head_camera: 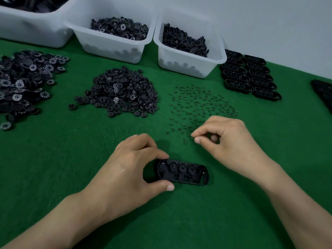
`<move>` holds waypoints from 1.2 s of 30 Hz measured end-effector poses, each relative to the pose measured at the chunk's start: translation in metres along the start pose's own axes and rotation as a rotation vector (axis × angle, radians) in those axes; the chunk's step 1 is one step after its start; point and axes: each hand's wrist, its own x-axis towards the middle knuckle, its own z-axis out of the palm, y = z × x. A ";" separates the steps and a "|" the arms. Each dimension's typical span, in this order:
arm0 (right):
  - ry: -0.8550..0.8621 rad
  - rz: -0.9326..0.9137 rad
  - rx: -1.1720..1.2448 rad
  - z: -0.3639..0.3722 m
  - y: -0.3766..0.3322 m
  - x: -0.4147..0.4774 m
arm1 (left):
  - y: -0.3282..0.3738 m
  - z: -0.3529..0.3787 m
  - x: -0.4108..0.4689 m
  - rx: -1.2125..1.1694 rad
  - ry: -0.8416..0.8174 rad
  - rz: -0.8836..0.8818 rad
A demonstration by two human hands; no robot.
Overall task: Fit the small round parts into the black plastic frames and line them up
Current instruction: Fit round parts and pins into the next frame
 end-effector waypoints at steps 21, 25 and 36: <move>-0.082 -0.066 -0.217 0.003 -0.007 0.006 | 0.007 -0.008 0.007 -0.032 0.018 -0.063; -0.079 -0.090 -0.226 0.004 -0.009 0.006 | 0.009 -0.016 0.023 0.009 0.094 -0.057; 0.068 -0.109 0.171 0.011 -0.015 0.005 | 0.015 -0.013 0.066 -0.141 0.038 -0.072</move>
